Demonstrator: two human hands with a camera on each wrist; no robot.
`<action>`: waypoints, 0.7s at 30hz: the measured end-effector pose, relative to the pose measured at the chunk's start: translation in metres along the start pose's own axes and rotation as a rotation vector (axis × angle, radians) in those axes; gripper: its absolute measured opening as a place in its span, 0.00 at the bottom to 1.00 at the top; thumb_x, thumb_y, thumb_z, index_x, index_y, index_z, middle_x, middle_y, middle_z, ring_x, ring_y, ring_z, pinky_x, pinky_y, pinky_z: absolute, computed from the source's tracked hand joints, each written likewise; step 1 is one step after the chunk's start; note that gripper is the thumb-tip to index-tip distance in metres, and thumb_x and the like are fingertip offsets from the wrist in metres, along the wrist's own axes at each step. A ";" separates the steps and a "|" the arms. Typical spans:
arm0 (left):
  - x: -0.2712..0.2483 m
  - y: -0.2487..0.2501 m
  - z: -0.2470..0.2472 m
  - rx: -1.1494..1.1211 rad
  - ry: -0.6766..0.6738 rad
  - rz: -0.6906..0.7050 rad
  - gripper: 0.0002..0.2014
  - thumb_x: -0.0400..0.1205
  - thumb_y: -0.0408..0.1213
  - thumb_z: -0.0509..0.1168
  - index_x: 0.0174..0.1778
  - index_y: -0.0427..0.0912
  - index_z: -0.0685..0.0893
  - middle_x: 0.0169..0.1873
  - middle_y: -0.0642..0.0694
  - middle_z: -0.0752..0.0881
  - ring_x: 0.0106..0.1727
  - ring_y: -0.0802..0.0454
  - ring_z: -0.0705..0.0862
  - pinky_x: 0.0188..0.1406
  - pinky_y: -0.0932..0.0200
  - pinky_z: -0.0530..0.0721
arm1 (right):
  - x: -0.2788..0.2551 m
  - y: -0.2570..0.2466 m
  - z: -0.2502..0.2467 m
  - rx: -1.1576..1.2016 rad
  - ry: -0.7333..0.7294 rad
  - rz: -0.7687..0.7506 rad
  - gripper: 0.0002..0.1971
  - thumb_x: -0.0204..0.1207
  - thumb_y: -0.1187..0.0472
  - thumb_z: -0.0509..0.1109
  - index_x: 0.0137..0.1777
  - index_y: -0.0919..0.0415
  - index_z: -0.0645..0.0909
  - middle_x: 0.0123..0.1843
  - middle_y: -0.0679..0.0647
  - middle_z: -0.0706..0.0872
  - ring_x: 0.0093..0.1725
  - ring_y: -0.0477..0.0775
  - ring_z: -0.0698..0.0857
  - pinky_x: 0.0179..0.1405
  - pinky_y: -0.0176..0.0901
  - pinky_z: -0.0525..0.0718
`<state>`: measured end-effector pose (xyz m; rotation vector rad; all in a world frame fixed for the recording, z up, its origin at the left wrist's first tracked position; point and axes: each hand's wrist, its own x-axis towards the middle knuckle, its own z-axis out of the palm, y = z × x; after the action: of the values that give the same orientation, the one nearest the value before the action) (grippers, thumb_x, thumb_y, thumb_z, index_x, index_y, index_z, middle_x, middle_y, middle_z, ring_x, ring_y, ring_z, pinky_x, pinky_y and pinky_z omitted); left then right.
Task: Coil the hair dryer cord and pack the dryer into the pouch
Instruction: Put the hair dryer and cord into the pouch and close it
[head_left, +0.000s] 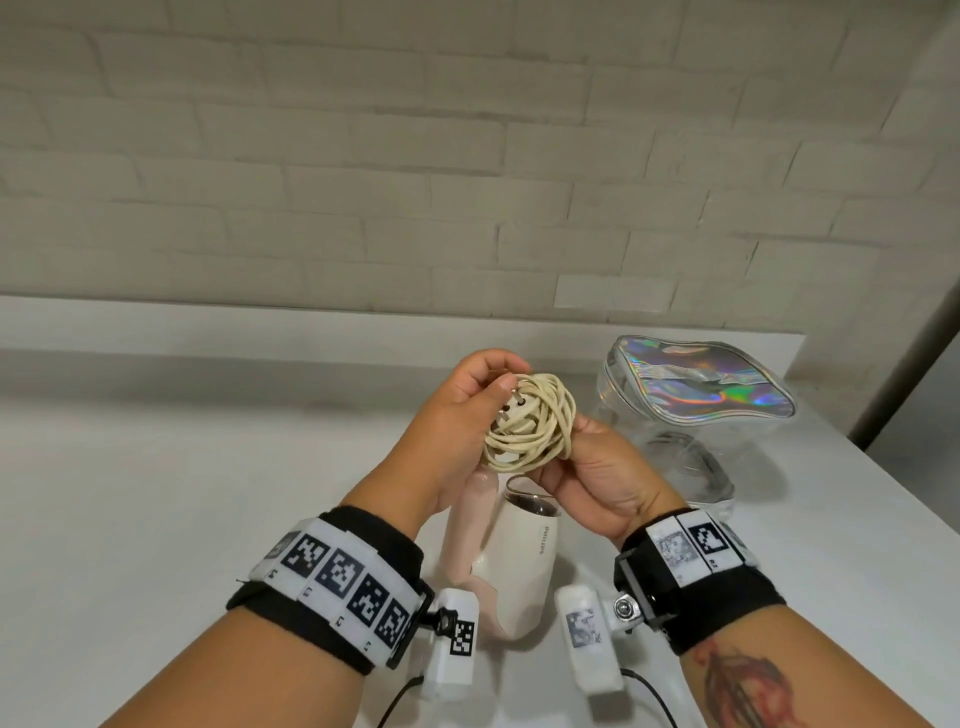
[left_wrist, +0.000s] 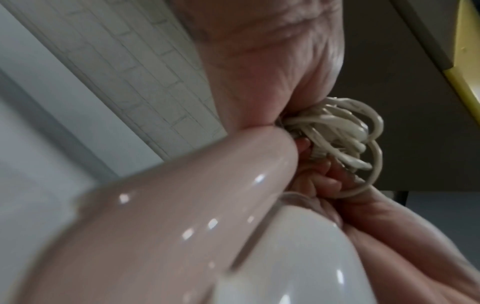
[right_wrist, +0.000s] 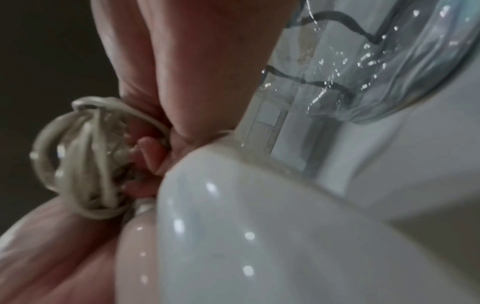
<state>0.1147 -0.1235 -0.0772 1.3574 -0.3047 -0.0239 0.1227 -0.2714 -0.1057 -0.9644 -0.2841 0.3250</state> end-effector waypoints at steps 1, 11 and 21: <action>-0.001 -0.003 -0.001 0.018 0.027 0.019 0.12 0.87 0.33 0.57 0.49 0.52 0.85 0.47 0.47 0.88 0.45 0.47 0.86 0.46 0.46 0.85 | 0.001 0.002 0.001 0.003 0.022 -0.004 0.15 0.70 0.74 0.64 0.54 0.66 0.86 0.48 0.60 0.91 0.47 0.55 0.90 0.55 0.50 0.86; -0.021 -0.027 -0.009 0.301 -0.109 0.193 0.27 0.83 0.59 0.56 0.78 0.56 0.70 0.69 0.52 0.82 0.69 0.58 0.80 0.68 0.61 0.78 | 0.005 0.008 0.000 0.068 0.199 -0.033 0.13 0.68 0.71 0.68 0.52 0.66 0.86 0.45 0.59 0.91 0.44 0.53 0.90 0.47 0.44 0.89; -0.011 -0.014 0.003 0.242 0.088 -0.001 0.11 0.82 0.41 0.65 0.59 0.57 0.82 0.40 0.46 0.90 0.23 0.51 0.81 0.25 0.56 0.82 | 0.005 0.011 0.019 -0.729 0.474 -0.340 0.12 0.72 0.58 0.63 0.55 0.56 0.71 0.38 0.65 0.87 0.26 0.60 0.83 0.23 0.51 0.81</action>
<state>0.1060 -0.1275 -0.0918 1.5941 -0.2376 0.0736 0.1187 -0.2497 -0.1039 -1.6429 -0.1215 -0.3518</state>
